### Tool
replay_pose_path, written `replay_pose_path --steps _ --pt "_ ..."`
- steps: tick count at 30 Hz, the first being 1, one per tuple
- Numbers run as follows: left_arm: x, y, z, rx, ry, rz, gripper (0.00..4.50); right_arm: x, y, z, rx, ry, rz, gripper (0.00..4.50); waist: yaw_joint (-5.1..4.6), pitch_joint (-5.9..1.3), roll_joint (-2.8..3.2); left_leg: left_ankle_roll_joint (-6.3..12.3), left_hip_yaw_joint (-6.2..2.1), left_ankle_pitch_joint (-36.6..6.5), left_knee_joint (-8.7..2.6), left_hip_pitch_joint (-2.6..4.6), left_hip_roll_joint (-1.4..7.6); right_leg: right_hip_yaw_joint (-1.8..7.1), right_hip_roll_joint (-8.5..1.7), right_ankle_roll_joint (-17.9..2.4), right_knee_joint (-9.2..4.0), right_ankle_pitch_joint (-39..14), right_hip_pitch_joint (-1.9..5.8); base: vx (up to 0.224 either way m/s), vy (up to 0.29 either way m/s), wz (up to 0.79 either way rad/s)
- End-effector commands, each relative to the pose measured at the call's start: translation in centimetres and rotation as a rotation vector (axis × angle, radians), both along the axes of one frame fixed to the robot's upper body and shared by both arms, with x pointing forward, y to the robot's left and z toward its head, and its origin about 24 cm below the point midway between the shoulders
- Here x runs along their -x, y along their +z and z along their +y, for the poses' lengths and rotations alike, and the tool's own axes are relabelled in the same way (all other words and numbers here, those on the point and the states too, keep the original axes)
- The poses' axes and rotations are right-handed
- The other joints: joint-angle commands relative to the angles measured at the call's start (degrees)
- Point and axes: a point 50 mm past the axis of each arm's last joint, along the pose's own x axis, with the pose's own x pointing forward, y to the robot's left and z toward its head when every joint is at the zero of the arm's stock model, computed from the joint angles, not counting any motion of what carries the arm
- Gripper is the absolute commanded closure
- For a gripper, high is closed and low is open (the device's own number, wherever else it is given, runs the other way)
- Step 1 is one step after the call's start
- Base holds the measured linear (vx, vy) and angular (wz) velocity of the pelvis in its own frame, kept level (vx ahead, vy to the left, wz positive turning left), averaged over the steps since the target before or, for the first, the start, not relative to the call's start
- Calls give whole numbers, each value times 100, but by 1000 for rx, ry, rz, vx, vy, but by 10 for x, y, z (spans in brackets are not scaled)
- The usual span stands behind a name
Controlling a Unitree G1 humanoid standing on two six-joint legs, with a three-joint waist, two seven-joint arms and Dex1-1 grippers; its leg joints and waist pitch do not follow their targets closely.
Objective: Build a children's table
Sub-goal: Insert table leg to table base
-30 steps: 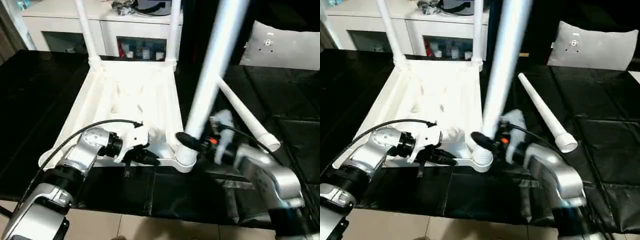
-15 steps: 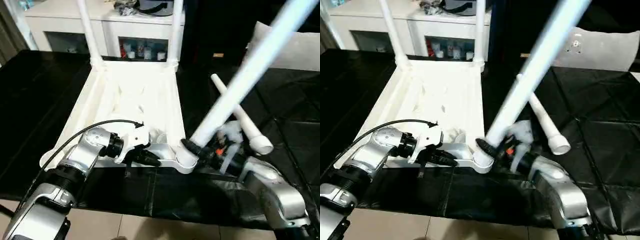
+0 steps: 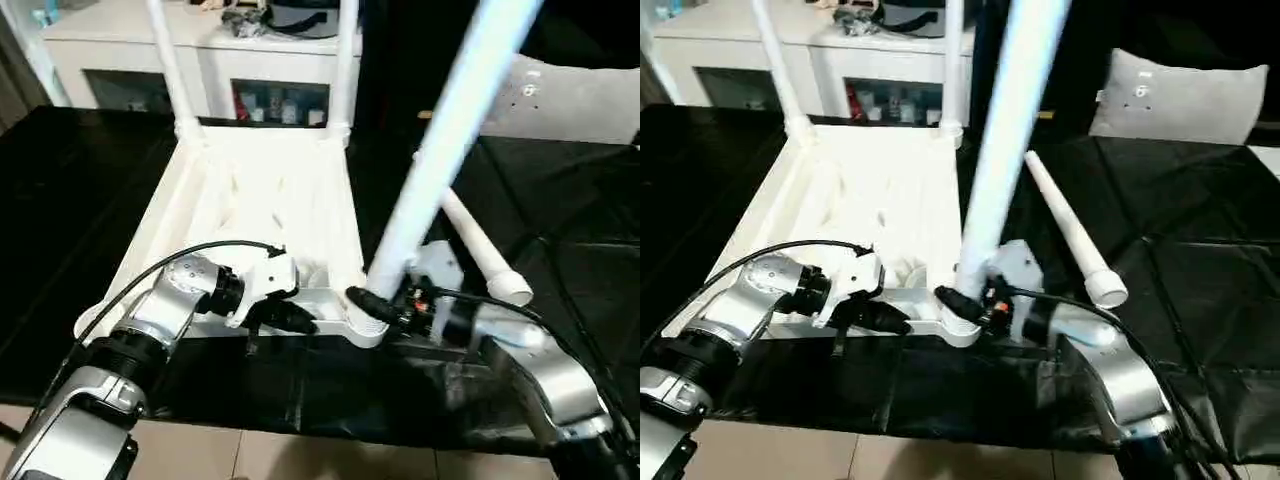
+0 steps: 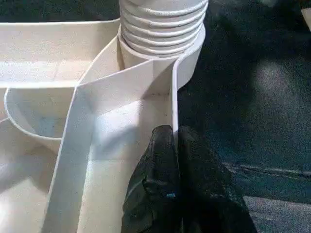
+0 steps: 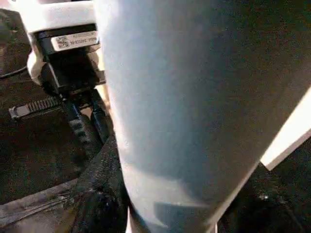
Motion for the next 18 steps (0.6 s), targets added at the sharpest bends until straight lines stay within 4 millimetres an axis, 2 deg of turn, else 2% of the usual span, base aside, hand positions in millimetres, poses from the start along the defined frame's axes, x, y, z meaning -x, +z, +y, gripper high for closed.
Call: replay_pose_path --steps 1,2,4,6,10,14,15,16,17,18 --pt "-10 22 2 -1 -23 -85 450 22 -50 -6 130 44 244 261 6 -296 -2 -14 -116 -1773 -463 39 219 285 -481 -834 -584 -2618 190 0 0 0" --pt "-11 22 2 -2 -24 -88 450 23 -51 -6 130 51 248 261 5 -300 -7 -4 -116 -1741 -463 35 221 288 -478 -851 -573 -2536 193 0 0 0" --pt "-16 26 3 -8 -19 -102 450 24 -52 -5 131 60 252 261 13 -315 38 -1 -107 -1652 -465 38 225 304 -476 -976 -540 -2137 195 0 0 0" --pt "-21 30 5 -23 -10 -122 450 24 -54 -5 133 61 249 261 9 -314 9 4 -100 -1668 -468 31 210 298 -464 -1003 -540 -2042 207 0 0 0" --pt "-27 36 9 -37 16 -141 450 23 -53 -1 124 50 247 261 28 -303 41 -48 -110 -1882 -471 65 212 289 -486 -976 -579 -2373 195 0 0 0" --pt "-27 35 10 -35 32 -141 450 22 -53 1 120 29 245 261 24 -296 30 -78 -124 -1942 -484 65 223 287 -491 -932 -586 -2505 186 0 0 0" --pt "-24 32 14 -16 79 -125 450 17 -53 2 113 -46 227 261 31 -296 76 -100 -129 -1965 -488 74 223 291 -495 -933 -585 -2524 172 0 0 0" --pt "-21 31 16 -7 111 -116 450 14 -52 3 110 -98 218 261 6 -291 54 -137 -137 -2008 -505 55 229 287 -492 -952 -575 -2505 177 0 0 0" --pt "-21 31 16 -7 111 -116 450 14 -52 3 110 -98 218 261 -3 -295 58 -178 -154 -2047 -513 51 240 283 -500 -967 -550 -2497 184 0 0 0" --pt "-17 27 19 -7 151 -102 450 10 -52 4 99 -153 211 261 -25 -279 51 -168 -147 -2108 -518 52 225 269 -484 -937 -581 -2605 171 0 0 0"
